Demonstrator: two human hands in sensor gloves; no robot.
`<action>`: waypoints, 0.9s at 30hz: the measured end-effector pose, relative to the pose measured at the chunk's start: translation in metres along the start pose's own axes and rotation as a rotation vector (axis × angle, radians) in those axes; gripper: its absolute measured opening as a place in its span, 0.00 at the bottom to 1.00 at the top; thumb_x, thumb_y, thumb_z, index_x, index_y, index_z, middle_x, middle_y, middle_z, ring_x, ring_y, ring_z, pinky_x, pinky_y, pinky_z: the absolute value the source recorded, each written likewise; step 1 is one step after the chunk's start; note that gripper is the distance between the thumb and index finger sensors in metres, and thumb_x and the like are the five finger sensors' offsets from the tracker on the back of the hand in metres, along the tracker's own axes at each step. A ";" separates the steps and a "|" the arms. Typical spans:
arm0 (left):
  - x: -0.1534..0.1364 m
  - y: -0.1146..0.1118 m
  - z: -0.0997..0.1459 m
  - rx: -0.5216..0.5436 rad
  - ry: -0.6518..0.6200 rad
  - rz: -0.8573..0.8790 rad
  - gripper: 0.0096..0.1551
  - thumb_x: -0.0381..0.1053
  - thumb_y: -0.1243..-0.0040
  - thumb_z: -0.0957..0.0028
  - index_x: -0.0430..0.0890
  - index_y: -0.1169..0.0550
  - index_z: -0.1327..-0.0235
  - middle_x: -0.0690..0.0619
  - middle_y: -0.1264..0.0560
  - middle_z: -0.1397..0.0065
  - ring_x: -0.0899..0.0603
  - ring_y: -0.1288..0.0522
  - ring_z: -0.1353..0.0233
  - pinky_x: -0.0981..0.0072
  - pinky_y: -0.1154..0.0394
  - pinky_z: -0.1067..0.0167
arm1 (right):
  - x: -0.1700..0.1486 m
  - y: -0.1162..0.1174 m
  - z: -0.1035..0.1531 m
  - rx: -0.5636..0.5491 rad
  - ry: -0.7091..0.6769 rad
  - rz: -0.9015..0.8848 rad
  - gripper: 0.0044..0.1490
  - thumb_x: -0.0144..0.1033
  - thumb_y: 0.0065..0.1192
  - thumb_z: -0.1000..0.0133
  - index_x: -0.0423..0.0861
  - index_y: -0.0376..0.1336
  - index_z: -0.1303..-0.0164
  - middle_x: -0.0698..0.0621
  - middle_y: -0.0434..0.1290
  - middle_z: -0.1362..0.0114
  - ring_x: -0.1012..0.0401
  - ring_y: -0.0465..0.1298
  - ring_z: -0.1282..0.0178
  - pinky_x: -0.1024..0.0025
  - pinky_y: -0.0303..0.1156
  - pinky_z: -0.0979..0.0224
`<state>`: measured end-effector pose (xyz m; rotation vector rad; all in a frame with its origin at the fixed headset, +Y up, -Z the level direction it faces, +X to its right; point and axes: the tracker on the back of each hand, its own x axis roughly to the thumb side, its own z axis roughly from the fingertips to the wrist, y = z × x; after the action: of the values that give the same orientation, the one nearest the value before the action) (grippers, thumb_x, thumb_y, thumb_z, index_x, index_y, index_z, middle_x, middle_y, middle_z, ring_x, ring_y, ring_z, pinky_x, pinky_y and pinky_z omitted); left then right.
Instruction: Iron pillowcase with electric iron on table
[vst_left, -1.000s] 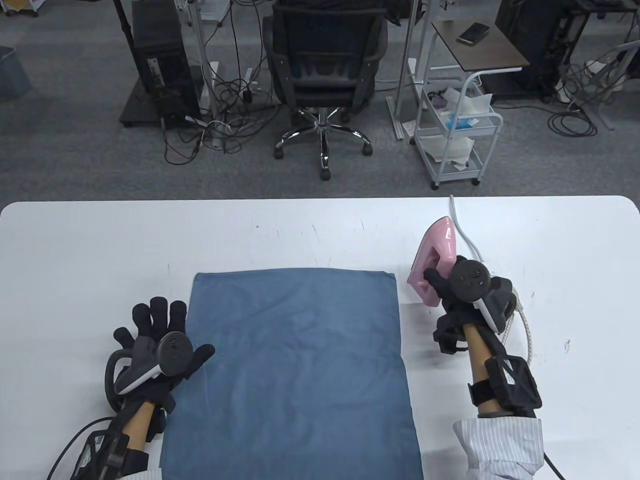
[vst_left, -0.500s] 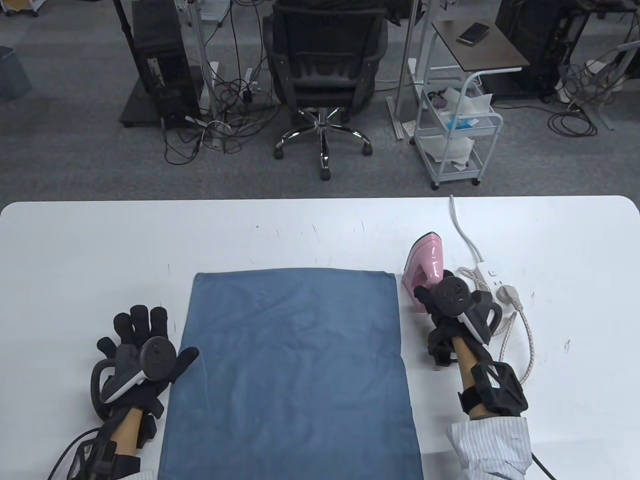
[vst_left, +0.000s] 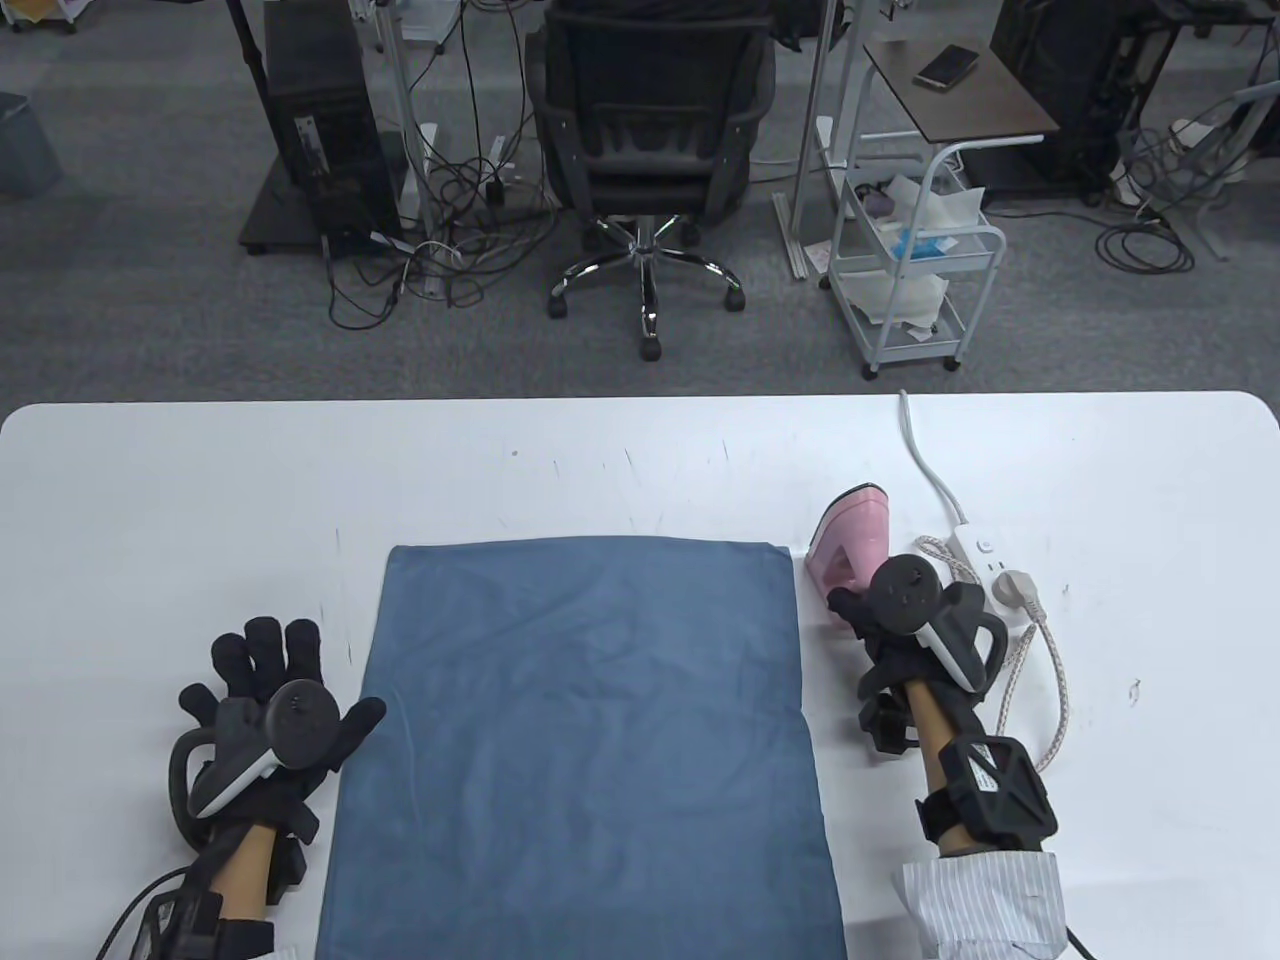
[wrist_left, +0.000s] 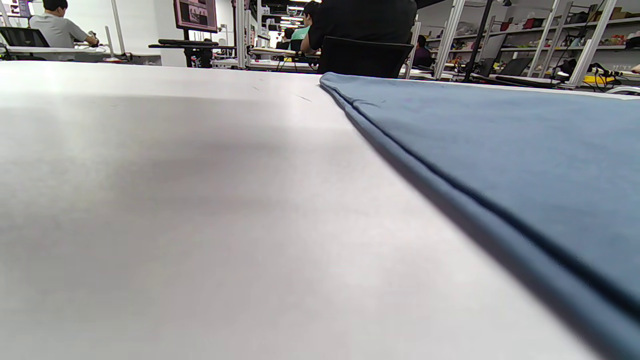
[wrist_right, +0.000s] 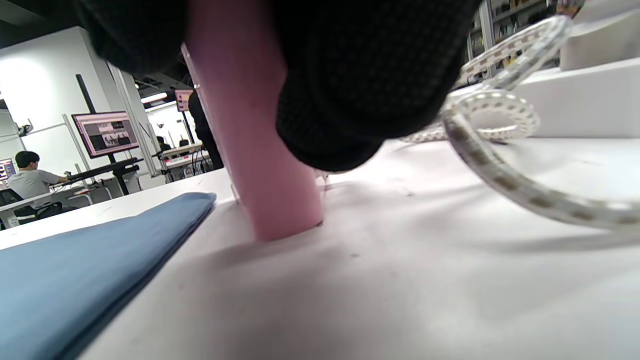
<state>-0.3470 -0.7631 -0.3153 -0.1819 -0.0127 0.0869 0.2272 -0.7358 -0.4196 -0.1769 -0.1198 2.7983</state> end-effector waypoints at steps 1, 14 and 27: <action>0.000 0.000 0.000 -0.002 -0.001 -0.001 0.62 0.77 0.76 0.46 0.39 0.78 0.22 0.30 0.84 0.23 0.17 0.79 0.26 0.11 0.67 0.38 | 0.001 -0.003 0.000 0.049 0.008 -0.009 0.47 0.55 0.55 0.42 0.32 0.56 0.25 0.38 0.74 0.31 0.52 0.84 0.55 0.70 0.83 0.54; 0.006 -0.002 0.000 -0.010 -0.024 -0.049 0.62 0.77 0.75 0.46 0.39 0.77 0.22 0.30 0.83 0.22 0.19 0.80 0.25 0.14 0.69 0.36 | 0.003 -0.059 0.012 0.225 -0.039 0.048 0.45 0.46 0.54 0.39 0.28 0.53 0.22 0.34 0.72 0.29 0.46 0.80 0.45 0.62 0.80 0.44; 0.009 -0.004 -0.001 -0.016 -0.029 -0.085 0.61 0.76 0.74 0.45 0.39 0.76 0.22 0.30 0.82 0.22 0.20 0.79 0.25 0.17 0.70 0.35 | -0.040 -0.074 -0.021 0.030 -0.071 0.267 0.33 0.29 0.48 0.37 0.40 0.51 0.20 0.43 0.66 0.21 0.38 0.65 0.24 0.41 0.64 0.25</action>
<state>-0.3374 -0.7662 -0.3158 -0.1962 -0.0496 0.0045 0.2914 -0.6777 -0.4288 -0.0920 -0.0757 3.0720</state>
